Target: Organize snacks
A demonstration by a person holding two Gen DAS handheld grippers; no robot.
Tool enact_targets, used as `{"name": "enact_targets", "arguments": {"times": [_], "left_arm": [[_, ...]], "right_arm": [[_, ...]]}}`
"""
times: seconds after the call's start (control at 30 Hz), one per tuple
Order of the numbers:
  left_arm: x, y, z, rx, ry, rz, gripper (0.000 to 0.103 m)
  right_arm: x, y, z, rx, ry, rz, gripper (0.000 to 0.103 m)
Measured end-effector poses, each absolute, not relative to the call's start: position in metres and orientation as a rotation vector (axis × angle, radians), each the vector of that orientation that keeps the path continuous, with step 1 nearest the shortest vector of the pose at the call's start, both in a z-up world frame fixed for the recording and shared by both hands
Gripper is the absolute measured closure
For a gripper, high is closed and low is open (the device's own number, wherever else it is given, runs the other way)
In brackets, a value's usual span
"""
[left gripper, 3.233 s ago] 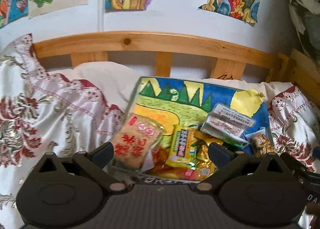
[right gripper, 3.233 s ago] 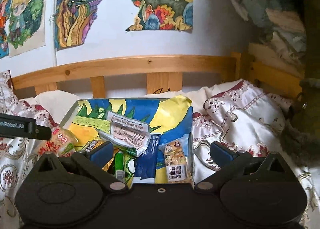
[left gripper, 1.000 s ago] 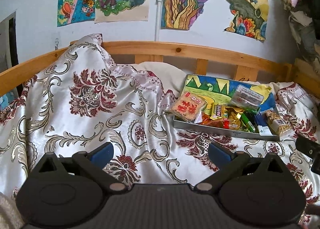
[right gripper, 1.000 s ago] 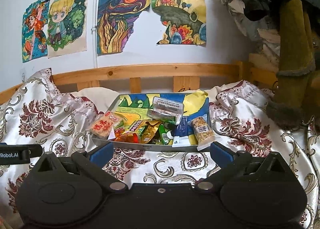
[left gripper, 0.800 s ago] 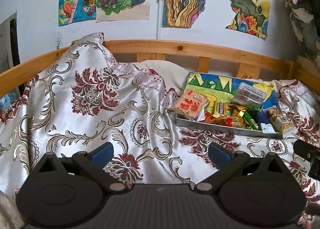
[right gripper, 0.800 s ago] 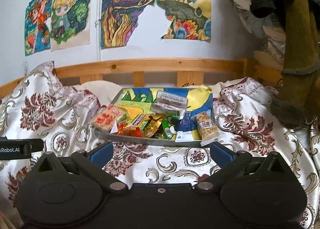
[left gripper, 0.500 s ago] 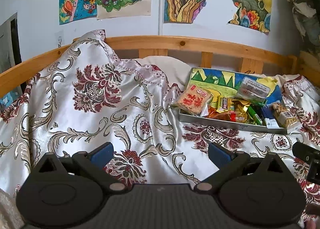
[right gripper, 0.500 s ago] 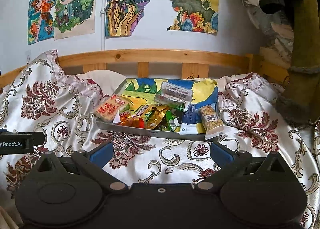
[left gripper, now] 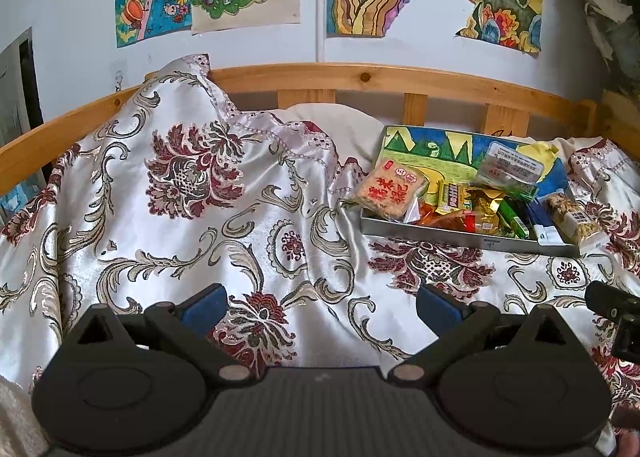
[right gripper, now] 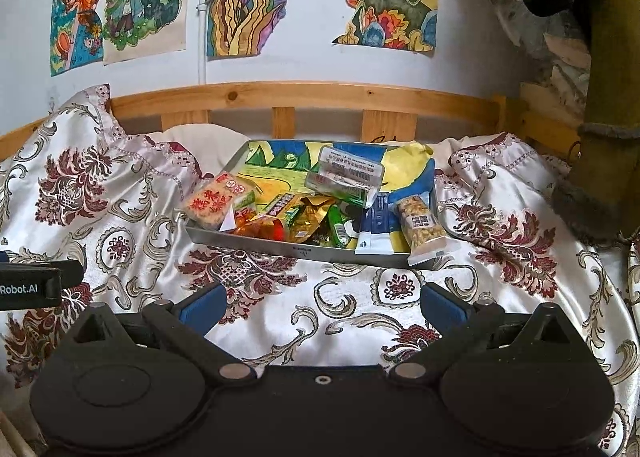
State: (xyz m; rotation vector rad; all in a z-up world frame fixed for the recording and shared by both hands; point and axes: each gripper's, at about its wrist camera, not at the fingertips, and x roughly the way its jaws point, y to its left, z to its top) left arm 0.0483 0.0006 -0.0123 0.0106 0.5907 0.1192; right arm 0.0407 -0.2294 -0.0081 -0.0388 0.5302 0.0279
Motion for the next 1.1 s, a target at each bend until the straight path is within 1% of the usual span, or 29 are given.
{"name": "enact_targets", "arguments": {"times": [1.1], "left_arm": [[0.048, -0.0007, -0.0134, 0.017, 0.599, 0.113, 0.001]], "right_arm": [[0.0414, -0.2293, -0.0077, -0.042, 0.532, 0.029, 0.001]]}}
